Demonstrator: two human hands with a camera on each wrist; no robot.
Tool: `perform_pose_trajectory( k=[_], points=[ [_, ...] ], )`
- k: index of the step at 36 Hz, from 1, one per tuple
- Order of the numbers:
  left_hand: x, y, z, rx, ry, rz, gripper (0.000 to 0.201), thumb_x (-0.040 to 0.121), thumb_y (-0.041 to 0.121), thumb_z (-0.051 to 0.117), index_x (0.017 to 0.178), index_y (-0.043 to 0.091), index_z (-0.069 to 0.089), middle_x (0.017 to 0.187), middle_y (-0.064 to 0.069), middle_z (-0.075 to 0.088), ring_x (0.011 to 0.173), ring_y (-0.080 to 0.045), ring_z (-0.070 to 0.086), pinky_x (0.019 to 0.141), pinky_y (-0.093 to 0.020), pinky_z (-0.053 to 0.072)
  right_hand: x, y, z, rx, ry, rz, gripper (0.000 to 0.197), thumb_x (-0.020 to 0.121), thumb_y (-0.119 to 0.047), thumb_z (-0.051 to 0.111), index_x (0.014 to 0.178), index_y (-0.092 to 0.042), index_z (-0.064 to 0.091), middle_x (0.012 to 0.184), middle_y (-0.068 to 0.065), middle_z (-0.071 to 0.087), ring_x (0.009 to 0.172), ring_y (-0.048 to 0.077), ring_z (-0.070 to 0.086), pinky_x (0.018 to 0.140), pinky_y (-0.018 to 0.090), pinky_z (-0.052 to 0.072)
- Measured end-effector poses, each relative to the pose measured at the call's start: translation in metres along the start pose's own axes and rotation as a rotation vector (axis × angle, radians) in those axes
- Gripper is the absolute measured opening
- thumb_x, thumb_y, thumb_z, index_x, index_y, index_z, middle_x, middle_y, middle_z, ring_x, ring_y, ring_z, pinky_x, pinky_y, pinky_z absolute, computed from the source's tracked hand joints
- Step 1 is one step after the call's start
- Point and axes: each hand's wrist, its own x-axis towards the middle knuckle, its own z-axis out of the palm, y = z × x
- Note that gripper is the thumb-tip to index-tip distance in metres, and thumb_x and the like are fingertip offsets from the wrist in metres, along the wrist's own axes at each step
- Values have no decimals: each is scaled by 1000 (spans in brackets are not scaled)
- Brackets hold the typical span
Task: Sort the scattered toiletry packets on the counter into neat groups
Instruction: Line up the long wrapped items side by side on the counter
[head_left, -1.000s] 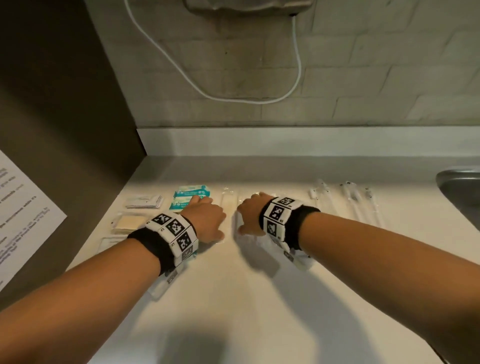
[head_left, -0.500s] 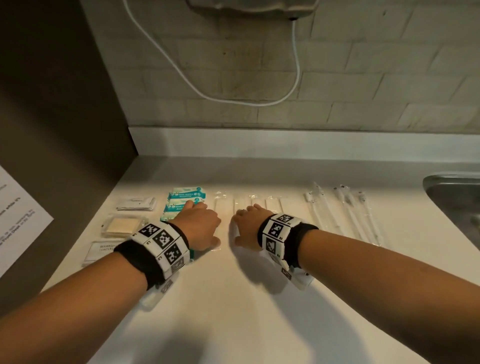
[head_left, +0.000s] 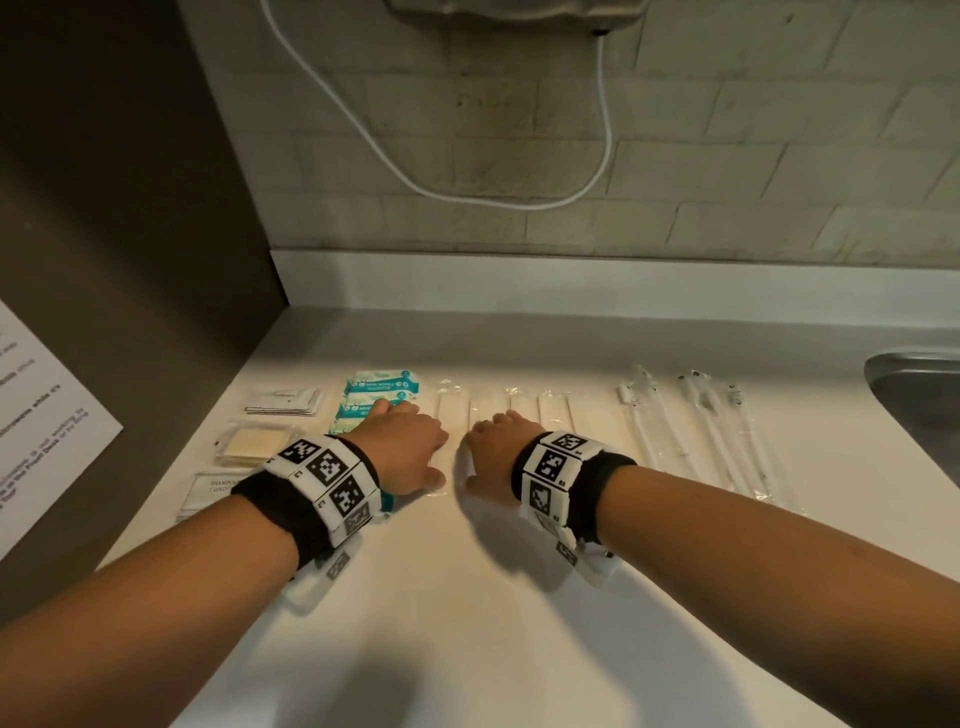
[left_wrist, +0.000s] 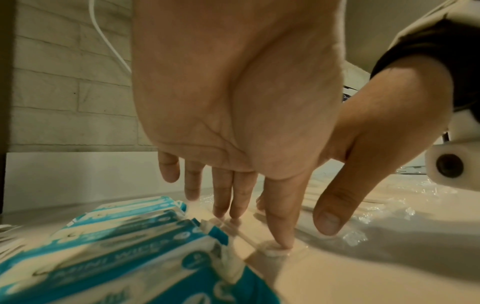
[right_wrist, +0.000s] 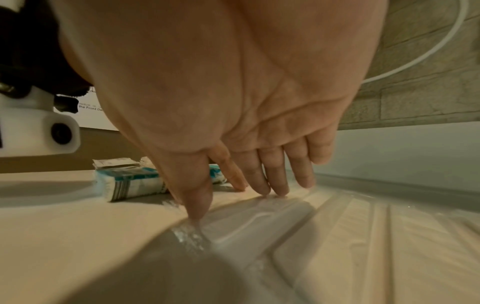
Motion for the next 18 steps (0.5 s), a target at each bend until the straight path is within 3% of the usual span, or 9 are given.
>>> perform_pose_trajectory(
  k=[4, 6, 13, 18],
  points=[
    [2, -2, -4, -21, 10, -15, 30, 86, 51, 55, 104, 27, 55, 108, 1, 54, 118, -26, 43, 104, -47, 28, -3, 11, -3, 15, 36, 1, 50, 94, -43, 45, 134, -13, 50, 136, 6, 53, 128, 26, 44, 114, 39, 27],
    [3, -1, -8, -24, 37, -12, 28, 85, 52, 54, 98, 28, 53, 110, 3, 57, 121, -27, 43, 105, -48, 26, -8, 22, -7, 31, 54, 16, 53, 93, -45, 47, 136, -13, 49, 139, 7, 51, 131, 27, 43, 114, 40, 28],
    [13, 30, -20, -64, 77, 68, 51, 89, 53, 50, 132, 25, 49, 138, -1, 51, 137, -27, 32, 108, -47, 21, -24, 69, -15, 4, -29, 98, 47, 89, -44, 55, 127, -16, 57, 126, 4, 61, 119, 25, 53, 102, 36, 39],
    [17, 63, -15, -75, 52, 113, 58, 93, 52, 47, 143, 23, 40, 154, 3, 37, 148, -27, 15, 117, -47, 13, -31, 83, -1, 19, -77, 98, 51, 85, -50, 57, 127, -21, 57, 120, 2, 64, 116, 24, 55, 102, 35, 38]
  ],
)
